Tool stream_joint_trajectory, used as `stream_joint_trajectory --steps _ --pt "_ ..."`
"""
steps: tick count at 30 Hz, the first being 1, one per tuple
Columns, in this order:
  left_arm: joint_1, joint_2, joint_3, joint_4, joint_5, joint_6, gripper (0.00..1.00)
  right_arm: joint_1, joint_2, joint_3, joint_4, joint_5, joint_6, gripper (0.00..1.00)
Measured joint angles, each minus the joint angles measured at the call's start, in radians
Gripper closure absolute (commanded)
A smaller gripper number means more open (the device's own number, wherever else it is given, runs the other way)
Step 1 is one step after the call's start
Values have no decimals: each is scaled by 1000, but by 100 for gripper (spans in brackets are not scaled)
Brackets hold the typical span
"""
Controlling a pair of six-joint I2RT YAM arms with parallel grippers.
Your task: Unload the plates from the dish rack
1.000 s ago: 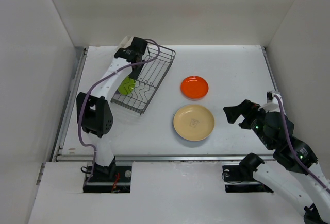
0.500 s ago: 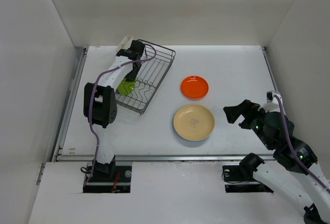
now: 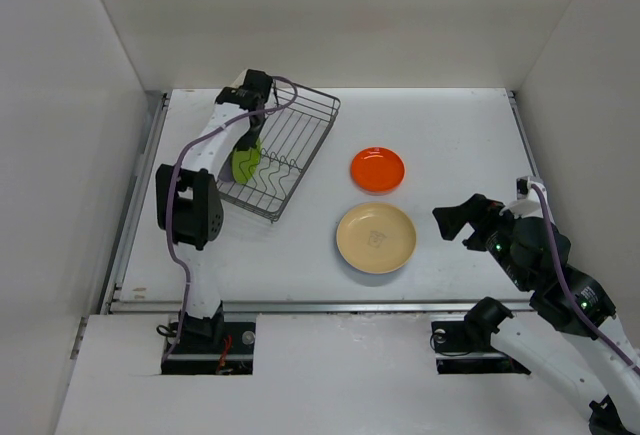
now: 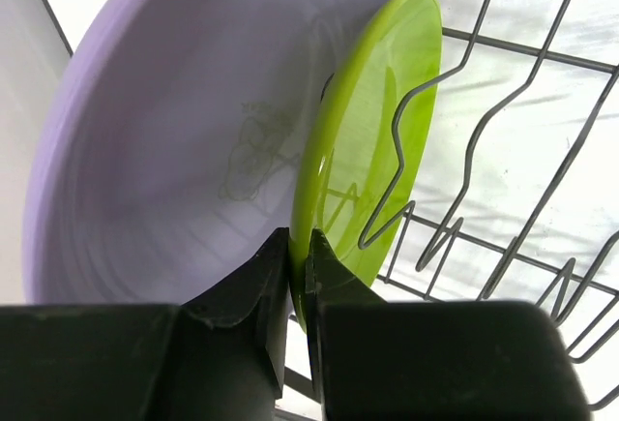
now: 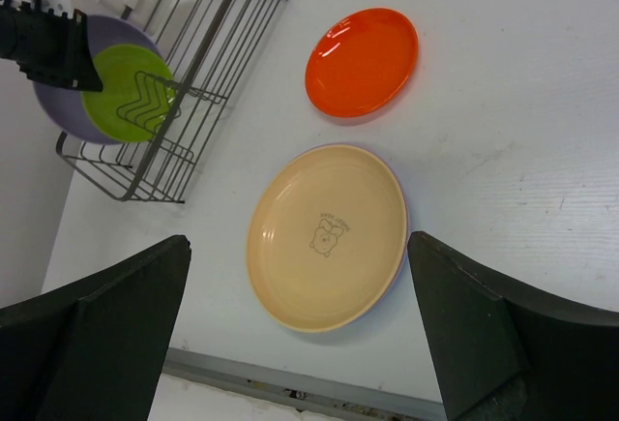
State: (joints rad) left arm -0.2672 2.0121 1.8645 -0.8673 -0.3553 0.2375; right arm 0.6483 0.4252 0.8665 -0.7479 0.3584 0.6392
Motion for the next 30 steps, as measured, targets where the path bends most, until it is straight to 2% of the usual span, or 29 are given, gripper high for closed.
stream_joint_trajectory --steps 30 --pt "12 -146 42 -85 3 13 100 0 0 -13 0 -2 -8 0"
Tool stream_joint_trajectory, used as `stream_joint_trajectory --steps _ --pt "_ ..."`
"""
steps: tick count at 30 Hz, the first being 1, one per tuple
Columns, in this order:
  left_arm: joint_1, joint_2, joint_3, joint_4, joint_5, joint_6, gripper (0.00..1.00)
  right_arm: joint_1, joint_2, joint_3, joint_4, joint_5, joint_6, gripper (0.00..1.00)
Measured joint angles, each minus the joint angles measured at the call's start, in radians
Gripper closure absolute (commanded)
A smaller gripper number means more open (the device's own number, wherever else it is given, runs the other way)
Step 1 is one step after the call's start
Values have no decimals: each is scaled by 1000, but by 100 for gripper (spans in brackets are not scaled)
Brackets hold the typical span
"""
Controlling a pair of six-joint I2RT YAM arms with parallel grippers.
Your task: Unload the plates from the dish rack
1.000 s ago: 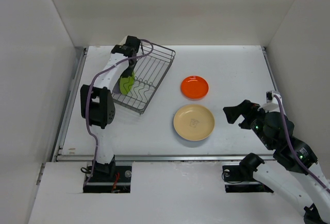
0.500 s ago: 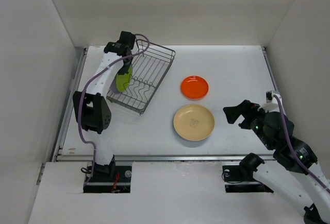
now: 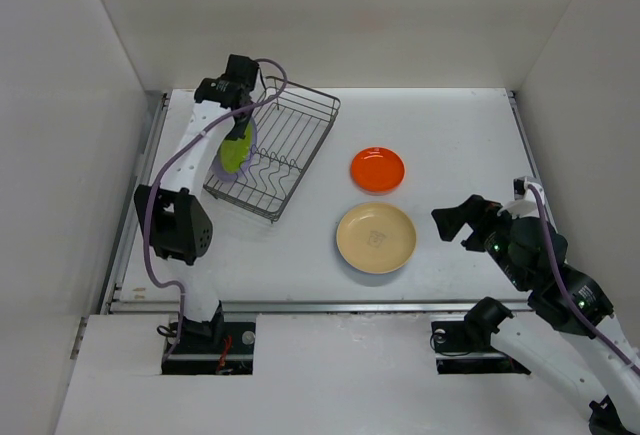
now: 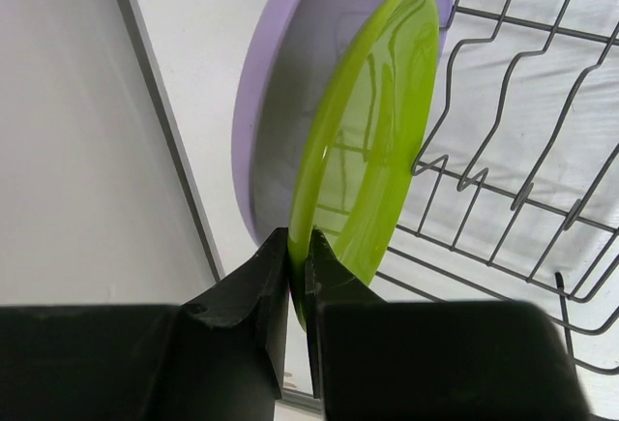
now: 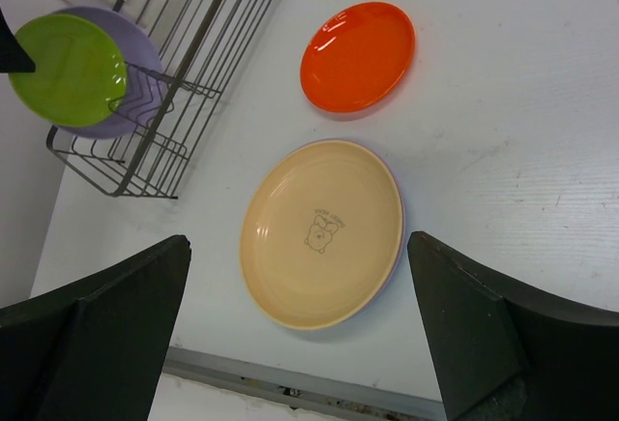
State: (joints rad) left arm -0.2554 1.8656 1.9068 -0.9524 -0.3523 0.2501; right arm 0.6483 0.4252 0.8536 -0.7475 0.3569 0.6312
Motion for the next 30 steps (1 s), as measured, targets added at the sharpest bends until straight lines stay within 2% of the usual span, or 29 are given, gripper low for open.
stream_joint_trajectory --steps 17,30 --pt "-41 -53 56 -53 17 3 100 0 0 0 0 -2 -1 0" --pt "-93 -192 86 -125 126 6 100 0 0 0 0 -12 -7 0"
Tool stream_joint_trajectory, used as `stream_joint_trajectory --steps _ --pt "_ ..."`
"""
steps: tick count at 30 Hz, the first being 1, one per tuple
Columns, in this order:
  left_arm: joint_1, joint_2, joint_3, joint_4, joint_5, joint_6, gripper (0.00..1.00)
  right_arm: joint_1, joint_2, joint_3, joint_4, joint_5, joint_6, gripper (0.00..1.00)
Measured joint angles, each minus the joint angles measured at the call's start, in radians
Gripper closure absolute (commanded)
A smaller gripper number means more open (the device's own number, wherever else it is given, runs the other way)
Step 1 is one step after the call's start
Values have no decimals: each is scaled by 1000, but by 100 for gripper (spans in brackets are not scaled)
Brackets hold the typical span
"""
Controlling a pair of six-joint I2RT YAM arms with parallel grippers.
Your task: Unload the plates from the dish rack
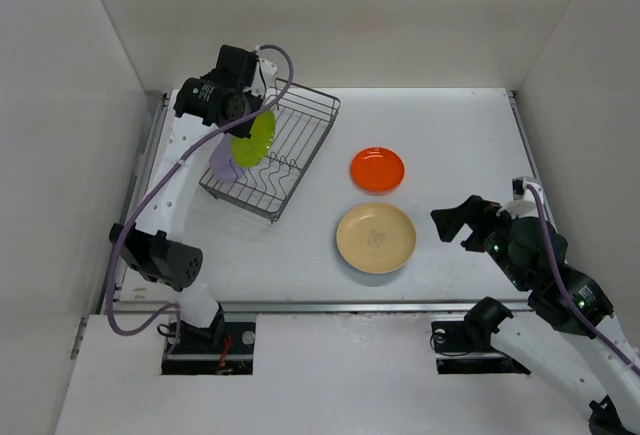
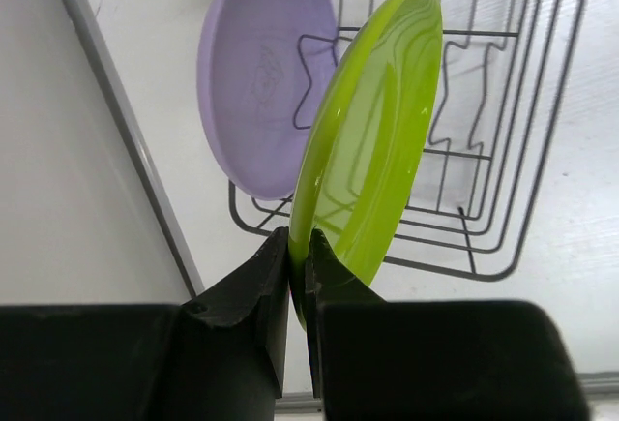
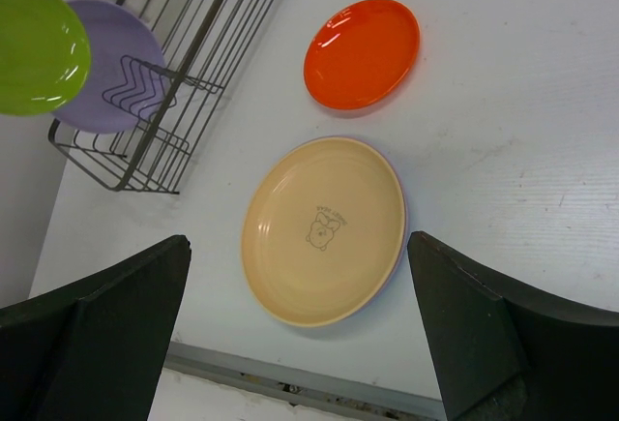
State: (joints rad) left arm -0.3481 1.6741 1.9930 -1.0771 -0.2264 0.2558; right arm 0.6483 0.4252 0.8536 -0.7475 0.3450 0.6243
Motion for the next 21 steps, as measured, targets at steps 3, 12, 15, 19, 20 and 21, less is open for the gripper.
stream_joint_trajectory --steps 3,12,15,19,20,21 --pt "-14 -13 12 -22 43 2 100 0 0 0 0 -5 -1 0" --pt "-134 27 78 -79 245 21 100 0 0 0 0 -6 -4 0" --pt "-196 126 172 -54 310 10 100 0 0 0 0 -6 -4 0" --pt "-230 301 252 56 407 -44 100 0 0 0 0 -6 -4 0" --pt "-230 343 257 86 431 -62 100 0 0 0 0 -6 -4 0" --pt "-229 384 258 115 452 -78 100 0 0 0 0 -6 -4 0"
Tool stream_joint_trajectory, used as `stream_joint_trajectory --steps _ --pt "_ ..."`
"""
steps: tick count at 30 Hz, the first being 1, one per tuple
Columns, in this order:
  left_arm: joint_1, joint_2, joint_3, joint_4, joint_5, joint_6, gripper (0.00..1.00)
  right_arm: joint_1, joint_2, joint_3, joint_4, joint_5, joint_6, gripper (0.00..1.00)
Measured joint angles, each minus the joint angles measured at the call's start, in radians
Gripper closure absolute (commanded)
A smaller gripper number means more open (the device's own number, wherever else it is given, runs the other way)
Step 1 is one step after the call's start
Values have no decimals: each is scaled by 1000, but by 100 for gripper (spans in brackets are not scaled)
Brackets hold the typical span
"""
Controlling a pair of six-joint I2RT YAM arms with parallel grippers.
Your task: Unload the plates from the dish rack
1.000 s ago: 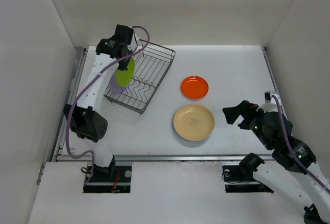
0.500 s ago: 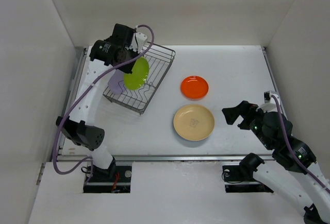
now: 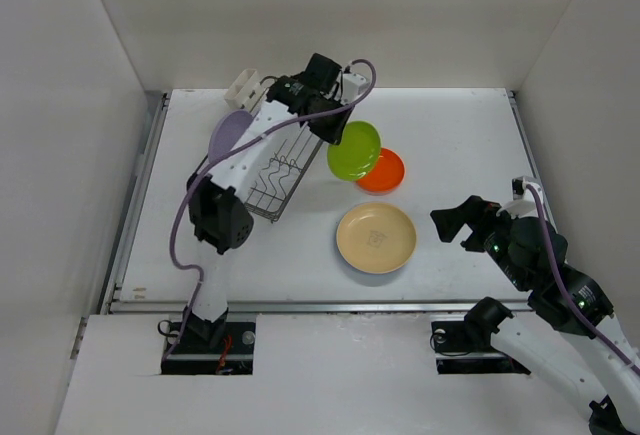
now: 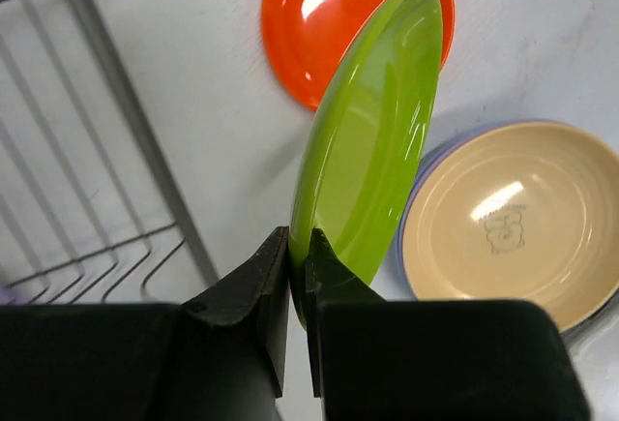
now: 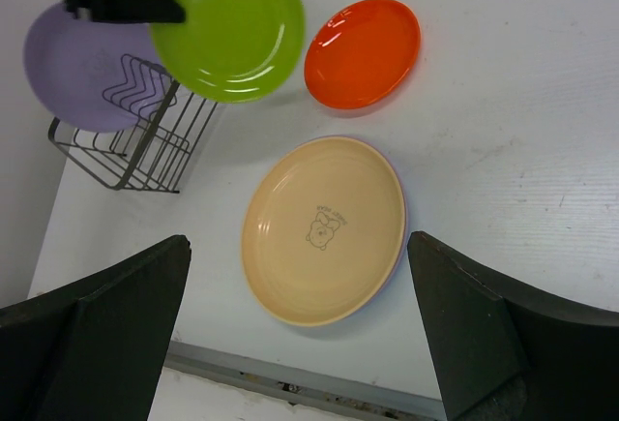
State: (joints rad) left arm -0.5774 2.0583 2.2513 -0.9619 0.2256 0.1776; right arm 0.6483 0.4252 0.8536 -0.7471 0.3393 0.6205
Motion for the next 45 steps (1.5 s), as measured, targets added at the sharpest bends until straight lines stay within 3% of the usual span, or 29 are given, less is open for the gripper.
stream_joint_trajectory --steps 7,16,22,24,25,29,34,40,45 --pt "4 224 0 186 109 -117 100 0 -2 0 0 0 0 0" --pt "5 368 80 369 175 -243 100 0 16 0 0 1 0 0" --pt "5 413 83 389 166 -273 100 0 58 0 0 1 1 0" --pt "5 418 81 386 171 -285 89 0 64 0 0 1 0 0" --pt "5 418 79 385 172 -290 75 0 66 0 0 1 1 0" --pt "10 418 56 378 159 -302 49 0 79 0 0 7 5 0" --pt "11 418 33 316 122 -310 31 0 177 0 -2 34 17 0" --pt "12 418 33 273 102 -301 28 0 373 -1 -9 48 94 6" --pt "12 418 36 221 93 -294 26 0 394 -74 -20 63 242 13"
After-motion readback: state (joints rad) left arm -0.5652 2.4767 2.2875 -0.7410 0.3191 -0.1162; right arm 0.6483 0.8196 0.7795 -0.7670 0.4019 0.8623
